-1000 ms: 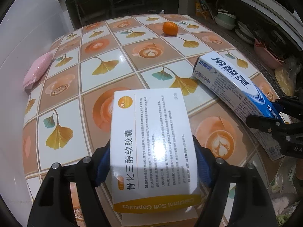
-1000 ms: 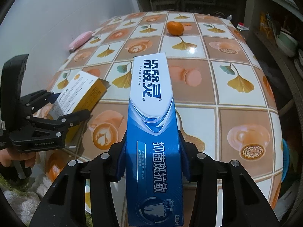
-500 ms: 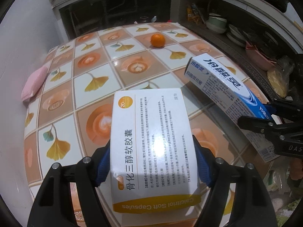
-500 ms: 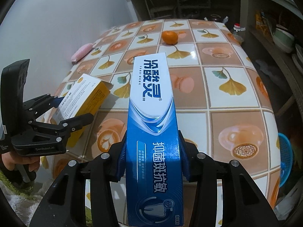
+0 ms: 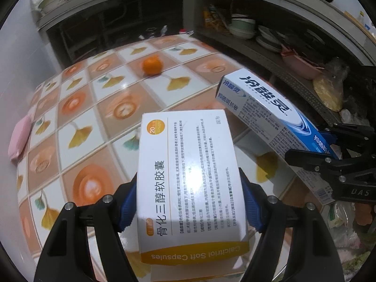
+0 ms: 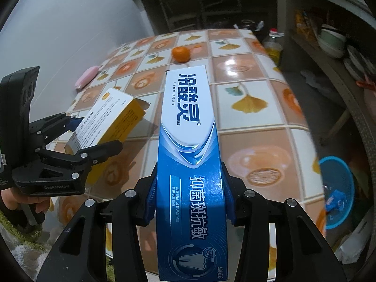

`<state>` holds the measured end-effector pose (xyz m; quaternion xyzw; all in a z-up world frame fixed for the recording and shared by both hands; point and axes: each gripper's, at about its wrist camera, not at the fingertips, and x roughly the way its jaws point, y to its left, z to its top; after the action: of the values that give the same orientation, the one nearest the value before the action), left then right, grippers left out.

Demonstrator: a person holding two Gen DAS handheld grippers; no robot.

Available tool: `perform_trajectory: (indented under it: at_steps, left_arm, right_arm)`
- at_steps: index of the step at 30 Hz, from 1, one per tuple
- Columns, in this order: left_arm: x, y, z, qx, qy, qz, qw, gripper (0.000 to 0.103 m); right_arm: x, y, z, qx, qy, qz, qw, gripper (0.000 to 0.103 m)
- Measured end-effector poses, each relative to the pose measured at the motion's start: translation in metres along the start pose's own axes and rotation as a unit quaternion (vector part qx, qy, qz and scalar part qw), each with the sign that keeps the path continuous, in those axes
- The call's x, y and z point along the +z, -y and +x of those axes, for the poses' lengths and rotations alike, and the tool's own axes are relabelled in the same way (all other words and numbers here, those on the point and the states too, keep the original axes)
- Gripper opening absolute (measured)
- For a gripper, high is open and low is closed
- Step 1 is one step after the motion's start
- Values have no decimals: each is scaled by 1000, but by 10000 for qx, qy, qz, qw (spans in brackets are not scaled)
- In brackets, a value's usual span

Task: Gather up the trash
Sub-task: 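Carry both boxes toward the blue basket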

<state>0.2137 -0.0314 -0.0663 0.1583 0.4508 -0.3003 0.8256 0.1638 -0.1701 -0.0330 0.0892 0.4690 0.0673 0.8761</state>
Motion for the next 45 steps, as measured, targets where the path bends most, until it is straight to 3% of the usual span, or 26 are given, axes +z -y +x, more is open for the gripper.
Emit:
perform_trajectory:
  at_steps: [11,18,22,27,31,34,36,41,45]
  left_arm:
    - [62,54,10,-557,223,677,9959,73]
    - [128,129,25,-1346,340,1290,9819,73]
    - [160,181,45,-1884,118,1578,9692,73]
    - [182,257,97,-2368,-610,1967,9495,73]
    - [190,302,153,-2600,-1444,1946,9347,73]
    - [192,327,197,-2474,-1958,1933,9290,73]
    - [191,342,227,-2508,-2319,1887,9207,73]
    - [191,367,287,-2399,-2935,1480,9135,73]
    - [189,390,321,-2096,-3084,1471,9162,74]
  right_arm:
    - [5,55,-37,-424,447,610,9962,43]
    - [-2,112,-79,-1097,804,1225,9831,44]
    - [-23,163,-110,-1634,949,1905,9633,44]
    - [-67,233,-117,-1870,761,3028,9314,44]
    - [-106,285,-96,-1624,416,3890,9059,44]
    - [-127,318,-72,-1453,146,4330,8895,44]
    - [-136,336,-54,-1353,-21,4529,8812,44]
    - [-160,379,-10,-890,-329,5106,8546,44]
    - [-159,404,18,-815,-554,5368,8379,44]
